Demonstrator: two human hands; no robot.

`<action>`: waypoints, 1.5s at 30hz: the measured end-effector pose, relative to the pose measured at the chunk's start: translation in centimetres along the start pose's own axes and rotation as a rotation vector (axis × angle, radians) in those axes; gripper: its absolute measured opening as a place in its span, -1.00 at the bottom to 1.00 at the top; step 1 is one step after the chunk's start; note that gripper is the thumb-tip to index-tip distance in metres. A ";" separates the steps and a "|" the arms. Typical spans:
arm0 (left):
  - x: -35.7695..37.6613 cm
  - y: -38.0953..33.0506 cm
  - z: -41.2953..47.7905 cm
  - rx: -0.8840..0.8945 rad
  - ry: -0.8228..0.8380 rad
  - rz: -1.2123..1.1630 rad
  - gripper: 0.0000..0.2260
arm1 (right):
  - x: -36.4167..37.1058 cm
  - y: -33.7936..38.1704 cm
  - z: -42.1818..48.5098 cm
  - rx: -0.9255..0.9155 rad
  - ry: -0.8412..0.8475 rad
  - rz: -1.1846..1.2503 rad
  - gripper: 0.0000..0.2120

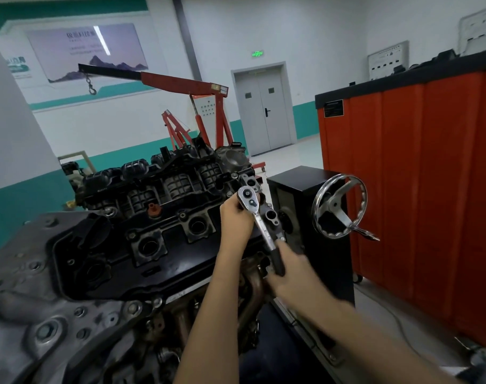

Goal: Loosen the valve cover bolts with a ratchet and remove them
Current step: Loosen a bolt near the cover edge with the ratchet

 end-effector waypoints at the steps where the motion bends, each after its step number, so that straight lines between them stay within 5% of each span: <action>1: 0.1 -0.1 0.1 0.000 0.031 0.028 -0.66 | -2.0 -0.4 0.6 -0.029 0.055 -0.084 -0.74; 4: 0.4 -0.6 0.2 0.024 0.079 0.079 -0.85 | -8.2 0.0 3.9 -0.155 0.174 -0.484 -0.78; 8: 0.0 -0.4 -0.2 0.016 0.012 -0.002 -0.80 | -10.4 2.2 6.5 -0.319 0.113 -0.801 -0.84; 14: 0.4 0.1 -0.5 0.033 -0.078 -0.071 -0.63 | -1.6 -0.1 -0.4 -0.037 -0.071 -0.052 -0.81; 18: 0.4 0.2 -0.3 0.028 -0.053 -0.146 -0.55 | 3.6 1.1 -0.6 0.035 -0.135 0.155 -0.83; 22: 0.1 0.0 0.1 0.019 0.019 -0.044 -0.56 | -1.8 0.0 0.3 -0.024 0.014 -0.092 -0.76; 24: 0.2 -0.3 0.2 0.033 0.048 0.031 -0.73 | -6.3 0.2 2.1 -0.096 0.100 -0.334 -0.75; 28: 0.1 -0.5 -0.1 0.049 0.012 0.041 -0.85 | -10.9 2.8 6.1 -0.290 0.056 -0.871 -0.85; 30: 0.0 -0.2 -0.4 0.039 -0.046 0.023 -0.78 | -10.1 2.2 5.4 -0.248 0.016 -0.807 -0.85; 38: 0.4 0.1 -0.3 0.016 -0.090 -0.078 -0.56 | 3.1 1.3 -1.2 0.027 -0.182 0.192 -0.86; 41: 0.0 -0.2 0.0 0.038 0.010 -0.006 -0.54 | 2.5 1.0 -0.8 0.030 -0.132 0.146 -0.86; 45: 0.4 -0.7 0.2 0.015 0.097 0.058 -0.69 | -5.1 -0.3 1.3 -0.063 0.062 -0.253 -0.76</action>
Point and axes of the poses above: each hand's wrist, its own z-axis towards the middle knuckle, its own x-axis out of the palm, y = z × x, the point moved 7 cm from there along z, towards the middle knuckle
